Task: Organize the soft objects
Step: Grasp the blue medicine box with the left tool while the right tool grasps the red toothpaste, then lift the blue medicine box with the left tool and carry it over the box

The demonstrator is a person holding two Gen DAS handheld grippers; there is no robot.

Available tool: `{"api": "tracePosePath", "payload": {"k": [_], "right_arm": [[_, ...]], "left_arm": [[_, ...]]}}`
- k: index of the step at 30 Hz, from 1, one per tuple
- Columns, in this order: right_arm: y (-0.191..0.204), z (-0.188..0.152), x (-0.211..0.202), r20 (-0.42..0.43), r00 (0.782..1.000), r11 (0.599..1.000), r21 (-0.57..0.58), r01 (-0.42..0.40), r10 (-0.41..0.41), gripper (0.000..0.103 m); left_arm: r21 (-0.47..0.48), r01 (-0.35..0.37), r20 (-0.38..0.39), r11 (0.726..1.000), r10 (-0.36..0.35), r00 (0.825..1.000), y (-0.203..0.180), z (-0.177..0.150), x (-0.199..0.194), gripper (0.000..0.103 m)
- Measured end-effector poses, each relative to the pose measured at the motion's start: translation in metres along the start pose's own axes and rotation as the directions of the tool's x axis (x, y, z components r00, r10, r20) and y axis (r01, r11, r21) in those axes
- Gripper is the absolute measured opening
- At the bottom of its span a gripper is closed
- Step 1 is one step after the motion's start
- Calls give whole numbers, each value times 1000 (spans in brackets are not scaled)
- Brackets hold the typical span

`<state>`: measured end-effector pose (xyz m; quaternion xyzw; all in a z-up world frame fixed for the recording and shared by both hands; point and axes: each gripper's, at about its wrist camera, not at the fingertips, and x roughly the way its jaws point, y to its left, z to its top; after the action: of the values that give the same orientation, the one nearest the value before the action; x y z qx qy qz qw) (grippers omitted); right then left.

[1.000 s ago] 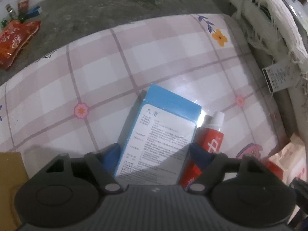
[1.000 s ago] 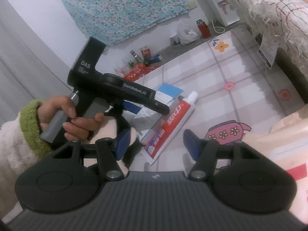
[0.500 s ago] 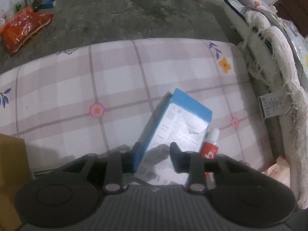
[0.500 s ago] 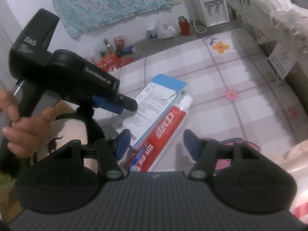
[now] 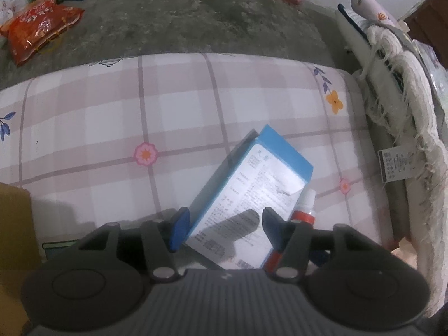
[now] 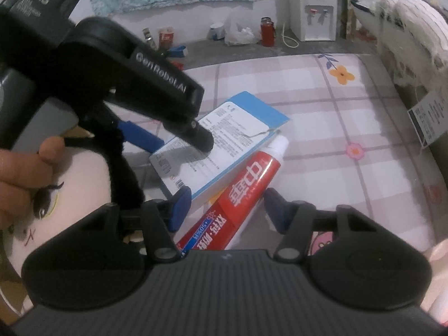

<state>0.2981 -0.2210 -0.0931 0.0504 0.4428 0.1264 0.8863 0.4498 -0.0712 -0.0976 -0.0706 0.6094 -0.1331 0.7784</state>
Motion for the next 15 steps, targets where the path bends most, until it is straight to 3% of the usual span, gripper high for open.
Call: {"api": "tracePosePath", "payload": {"k": [1, 7, 12, 15], "right_arm": [[0, -1, 1, -13, 1000, 1000, -15, 22, -23, 42], [-10, -13, -4, -17, 999, 998, -45, 43, -44, 35], [-28, -20, -14, -11, 997, 997, -21, 73, -73, 32], [-36, -25, -18, -1, 997, 997, -11, 71, -71, 32]], "left_arm": [[-5, 3, 0, 1000, -3, 1000, 1, 0, -1, 60], [-13, 11, 14, 1000, -11, 1000, 0, 0, -5, 67], [29, 3, 27, 1000, -4, 1000, -12, -2, -8, 92], [95, -27, 28, 995, 24, 999, -28, -1, -4, 95]]}}
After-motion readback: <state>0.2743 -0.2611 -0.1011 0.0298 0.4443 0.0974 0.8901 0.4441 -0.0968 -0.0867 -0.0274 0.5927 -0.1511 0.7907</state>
